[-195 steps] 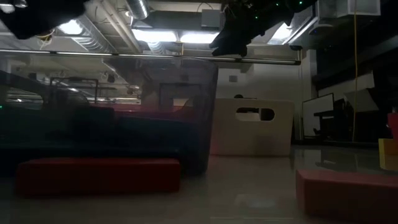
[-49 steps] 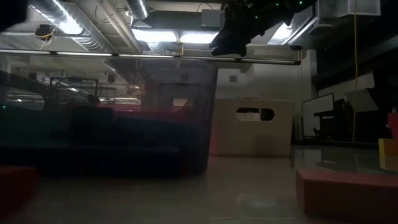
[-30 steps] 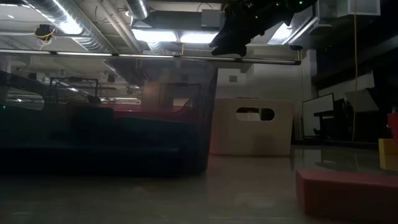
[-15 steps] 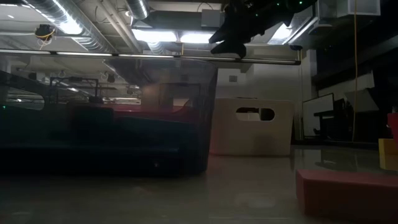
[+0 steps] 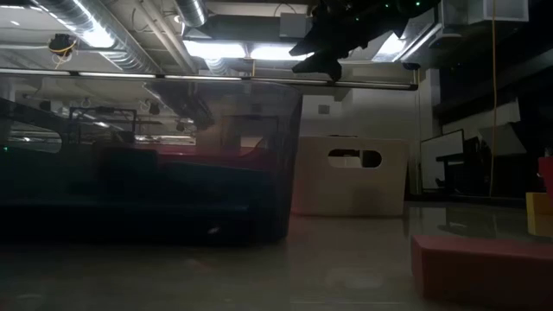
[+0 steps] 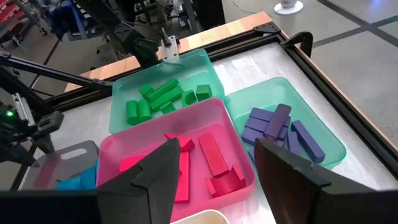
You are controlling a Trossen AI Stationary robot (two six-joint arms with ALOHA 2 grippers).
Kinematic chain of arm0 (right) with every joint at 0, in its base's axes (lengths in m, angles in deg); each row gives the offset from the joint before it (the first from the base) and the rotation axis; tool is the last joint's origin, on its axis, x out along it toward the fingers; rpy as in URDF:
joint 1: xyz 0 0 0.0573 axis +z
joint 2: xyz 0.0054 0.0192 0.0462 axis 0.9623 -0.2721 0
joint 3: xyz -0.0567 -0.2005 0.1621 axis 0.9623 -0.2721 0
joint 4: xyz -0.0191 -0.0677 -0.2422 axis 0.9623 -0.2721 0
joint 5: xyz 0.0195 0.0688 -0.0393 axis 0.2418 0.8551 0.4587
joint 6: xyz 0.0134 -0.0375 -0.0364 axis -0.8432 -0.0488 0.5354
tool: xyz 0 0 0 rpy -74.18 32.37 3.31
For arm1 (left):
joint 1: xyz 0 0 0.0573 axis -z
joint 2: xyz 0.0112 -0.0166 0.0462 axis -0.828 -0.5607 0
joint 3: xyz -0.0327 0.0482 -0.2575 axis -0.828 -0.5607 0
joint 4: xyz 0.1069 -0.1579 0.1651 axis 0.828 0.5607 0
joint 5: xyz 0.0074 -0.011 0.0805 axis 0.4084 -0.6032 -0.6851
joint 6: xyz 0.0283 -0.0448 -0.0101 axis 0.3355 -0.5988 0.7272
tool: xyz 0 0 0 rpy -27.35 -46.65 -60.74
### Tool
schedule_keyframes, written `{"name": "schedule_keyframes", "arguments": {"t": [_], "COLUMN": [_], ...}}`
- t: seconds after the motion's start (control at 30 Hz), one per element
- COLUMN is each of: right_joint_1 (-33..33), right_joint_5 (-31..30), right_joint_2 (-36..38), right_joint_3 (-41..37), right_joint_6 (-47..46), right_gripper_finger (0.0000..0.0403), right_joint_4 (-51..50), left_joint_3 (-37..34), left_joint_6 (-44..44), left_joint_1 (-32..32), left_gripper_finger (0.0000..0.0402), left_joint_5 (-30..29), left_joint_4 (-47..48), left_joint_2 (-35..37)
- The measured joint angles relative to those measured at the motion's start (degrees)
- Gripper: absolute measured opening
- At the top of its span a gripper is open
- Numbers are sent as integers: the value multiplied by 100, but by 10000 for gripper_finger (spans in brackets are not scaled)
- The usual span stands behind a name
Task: Sort blocks
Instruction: Put the red block into the top pink bin
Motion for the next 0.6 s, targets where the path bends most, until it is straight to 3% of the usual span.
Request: {"name": "schedule_keyframes", "arguments": {"t": [0.3,0.47,0.6], "right_joint_1": [0,3,206], "right_joint_5": [44,988,1810], "right_joint_2": [0,0,0], "right_joint_3": [0,0,0], "right_joint_6": [-34,-374,-876], "right_gripper_finger": [205,205,205], "right_joint_4": [-26,-19,-16], "left_joint_3": [-400,-658,-713], "left_joint_6": [479,146,358], "left_joint_1": [59,59,61], "left_gripper_finger": [180,179,172], "left_joint_5": [109,108,87], "left_joint_4": [-692,-725,-785], "left_joint_2": [0,9,20]}}
